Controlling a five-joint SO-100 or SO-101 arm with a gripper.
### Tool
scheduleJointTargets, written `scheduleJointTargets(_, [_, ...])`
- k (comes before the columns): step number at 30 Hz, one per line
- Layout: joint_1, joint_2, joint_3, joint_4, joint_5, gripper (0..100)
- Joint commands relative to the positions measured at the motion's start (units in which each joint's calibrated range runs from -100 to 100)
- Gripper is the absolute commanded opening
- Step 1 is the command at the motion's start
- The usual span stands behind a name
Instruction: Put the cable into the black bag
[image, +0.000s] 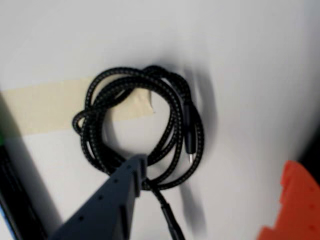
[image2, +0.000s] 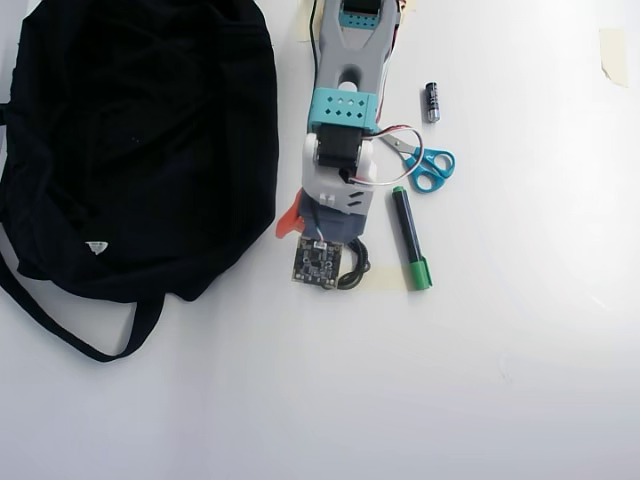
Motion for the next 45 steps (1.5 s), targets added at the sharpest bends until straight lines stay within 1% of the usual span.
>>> scheduleJointTargets(1, [-1.41,1.11,-5.35,1.97,-0.28,34])
scheduleJointTargets(7, [-1.71,3.68,-8.22,3.26,-0.28,34])
scheduleJointTargets(33, [-1.71,7.50,-8.58,2.40,-0.12,35])
scheduleJointTargets(38, [-1.71,11.15,-13.97,2.49,-0.12,35])
scheduleJointTargets(45, [-1.78,14.14,-17.57,2.49,0.30,35])
